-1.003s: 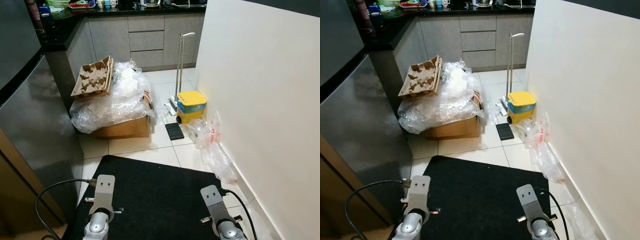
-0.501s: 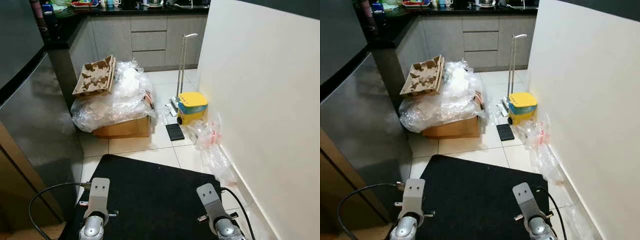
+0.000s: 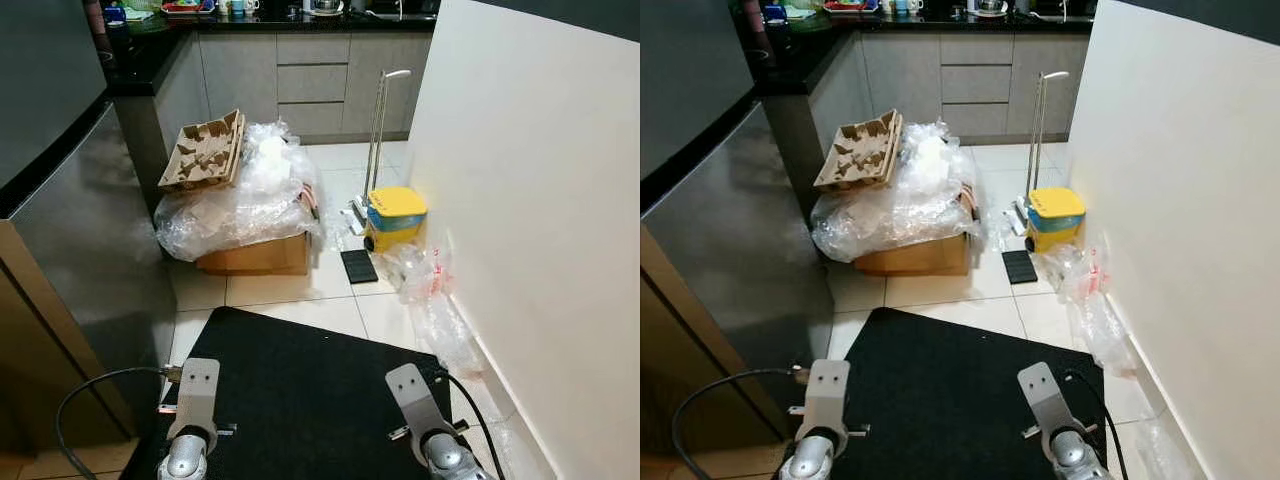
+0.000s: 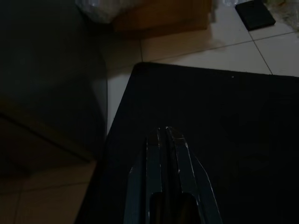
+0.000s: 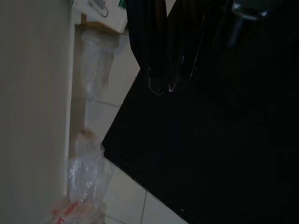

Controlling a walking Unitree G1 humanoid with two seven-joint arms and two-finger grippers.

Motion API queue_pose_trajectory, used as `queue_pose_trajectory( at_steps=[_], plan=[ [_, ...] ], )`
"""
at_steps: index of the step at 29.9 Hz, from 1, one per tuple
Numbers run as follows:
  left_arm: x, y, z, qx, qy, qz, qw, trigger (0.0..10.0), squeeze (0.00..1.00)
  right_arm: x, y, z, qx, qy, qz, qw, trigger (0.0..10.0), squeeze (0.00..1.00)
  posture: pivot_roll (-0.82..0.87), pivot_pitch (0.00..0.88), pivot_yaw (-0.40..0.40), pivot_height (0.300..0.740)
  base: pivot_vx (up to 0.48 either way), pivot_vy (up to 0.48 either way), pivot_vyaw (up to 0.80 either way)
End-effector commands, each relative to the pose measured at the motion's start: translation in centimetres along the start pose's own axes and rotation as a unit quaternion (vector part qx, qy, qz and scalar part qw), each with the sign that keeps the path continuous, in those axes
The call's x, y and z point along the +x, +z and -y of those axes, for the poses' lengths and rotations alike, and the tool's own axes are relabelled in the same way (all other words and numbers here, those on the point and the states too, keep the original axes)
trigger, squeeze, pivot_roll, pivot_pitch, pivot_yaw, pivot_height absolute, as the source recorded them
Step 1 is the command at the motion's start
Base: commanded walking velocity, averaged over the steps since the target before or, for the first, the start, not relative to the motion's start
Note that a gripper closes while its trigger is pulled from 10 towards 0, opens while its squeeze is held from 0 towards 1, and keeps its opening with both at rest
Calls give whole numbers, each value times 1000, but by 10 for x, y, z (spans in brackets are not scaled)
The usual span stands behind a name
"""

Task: Restocking fridge

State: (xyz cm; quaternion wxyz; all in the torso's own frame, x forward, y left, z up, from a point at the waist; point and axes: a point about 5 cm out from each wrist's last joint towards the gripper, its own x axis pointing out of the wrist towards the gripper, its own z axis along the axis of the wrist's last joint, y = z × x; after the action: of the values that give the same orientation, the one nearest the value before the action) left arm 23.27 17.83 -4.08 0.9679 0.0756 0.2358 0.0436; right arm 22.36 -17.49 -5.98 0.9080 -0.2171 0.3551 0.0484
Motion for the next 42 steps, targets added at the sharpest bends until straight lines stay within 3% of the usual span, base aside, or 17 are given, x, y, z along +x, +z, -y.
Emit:
queue_pose_trajectory(
  at_steps=[1, 9, 23, 42],
  plan=[
    [2, 2, 2, 8, -9, -2, 1000, 10000, 0, -1, -5, 2, 10, -8, -4, 1000, 10000, 0, -69, 0, 13, 740, 0, 0, 0],
    [2, 3, 5, 5, -12, -2, 1000, 10000, 0, -3, -12, 4, 11, -12, -12, 1000, 10000, 0, -78, 0, 16, 740, 0, 0, 150],
    [1, 1, 6, 0, -13, -5, 1000, 10000, 0, -1, -5, 5, 6, -12, -3, 1000, 10000, 0, -77, 0, 9, 740, 0, 0, 454],
    [2, 3, 7, 0, -15, -3, 1000, 10000, 0, -2, -7, 6, 7, -15, -7, 1000, 10000, 0, -82, 0, 14, 740, 0, 0, 768]
  ],
)
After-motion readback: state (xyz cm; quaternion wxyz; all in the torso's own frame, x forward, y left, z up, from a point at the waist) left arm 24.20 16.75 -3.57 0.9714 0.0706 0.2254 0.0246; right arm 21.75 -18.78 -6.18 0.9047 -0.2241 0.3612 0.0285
